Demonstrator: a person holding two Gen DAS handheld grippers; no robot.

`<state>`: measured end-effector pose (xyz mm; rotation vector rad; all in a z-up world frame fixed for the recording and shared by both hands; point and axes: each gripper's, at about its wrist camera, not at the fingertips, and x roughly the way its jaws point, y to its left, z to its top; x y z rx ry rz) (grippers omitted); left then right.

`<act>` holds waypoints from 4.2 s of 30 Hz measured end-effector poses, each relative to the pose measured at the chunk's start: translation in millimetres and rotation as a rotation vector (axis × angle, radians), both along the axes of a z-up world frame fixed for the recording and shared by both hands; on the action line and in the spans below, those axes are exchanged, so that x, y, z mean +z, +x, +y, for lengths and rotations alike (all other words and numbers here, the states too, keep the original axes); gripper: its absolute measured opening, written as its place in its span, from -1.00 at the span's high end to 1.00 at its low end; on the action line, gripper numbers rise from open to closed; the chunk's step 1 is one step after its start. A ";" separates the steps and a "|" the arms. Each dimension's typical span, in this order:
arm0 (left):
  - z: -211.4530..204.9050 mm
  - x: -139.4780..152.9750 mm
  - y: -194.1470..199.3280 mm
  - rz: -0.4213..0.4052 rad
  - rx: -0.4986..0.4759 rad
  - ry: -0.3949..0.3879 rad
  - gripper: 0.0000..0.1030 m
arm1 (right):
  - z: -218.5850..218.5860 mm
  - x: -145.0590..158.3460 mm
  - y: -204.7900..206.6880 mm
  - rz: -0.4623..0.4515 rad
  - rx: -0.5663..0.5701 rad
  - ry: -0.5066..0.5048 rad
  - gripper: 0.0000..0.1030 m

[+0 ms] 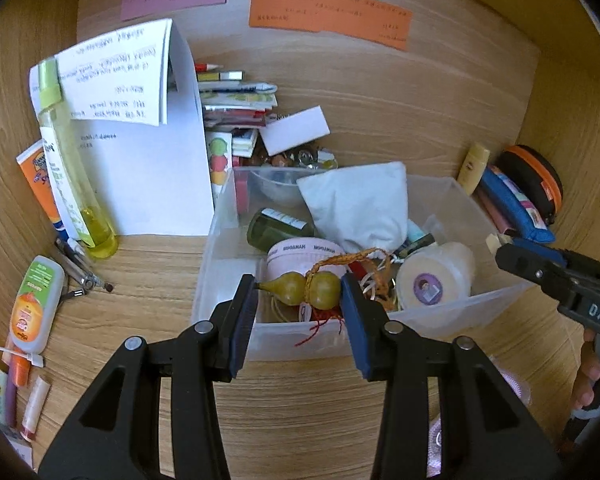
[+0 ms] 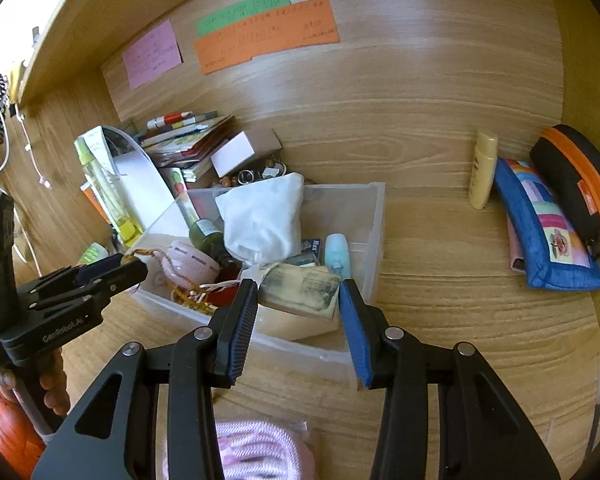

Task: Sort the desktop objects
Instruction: 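Grasp the gourd with the left tool while the right tool grasps the block, carry both over box, then open both tools to drop the gourd and block into the box, then withdraw both open tools from the box toward the pink rope bag, then grasp the bagged pink rope with the right tool, then lift the pink rope bag with the right tool while the left tool grasps the small seashell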

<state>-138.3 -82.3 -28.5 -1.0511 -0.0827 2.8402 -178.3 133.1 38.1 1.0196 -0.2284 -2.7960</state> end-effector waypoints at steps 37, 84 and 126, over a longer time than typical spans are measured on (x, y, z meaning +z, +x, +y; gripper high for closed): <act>8.5 11.9 32.6 0.066 0.014 -0.063 -0.58 | -20.7 6.7 38.7 0.063 0.013 0.125 -0.66; 45.0 -65.5 86.8 -0.204 -0.180 -0.128 -0.86 | -46.3 -73.4 102.4 -0.121 0.305 0.424 -0.94; 50.8 -50.3 36.9 -0.153 -0.194 -0.042 0.01 | -18.0 -30.3 84.8 -0.001 0.252 0.209 0.16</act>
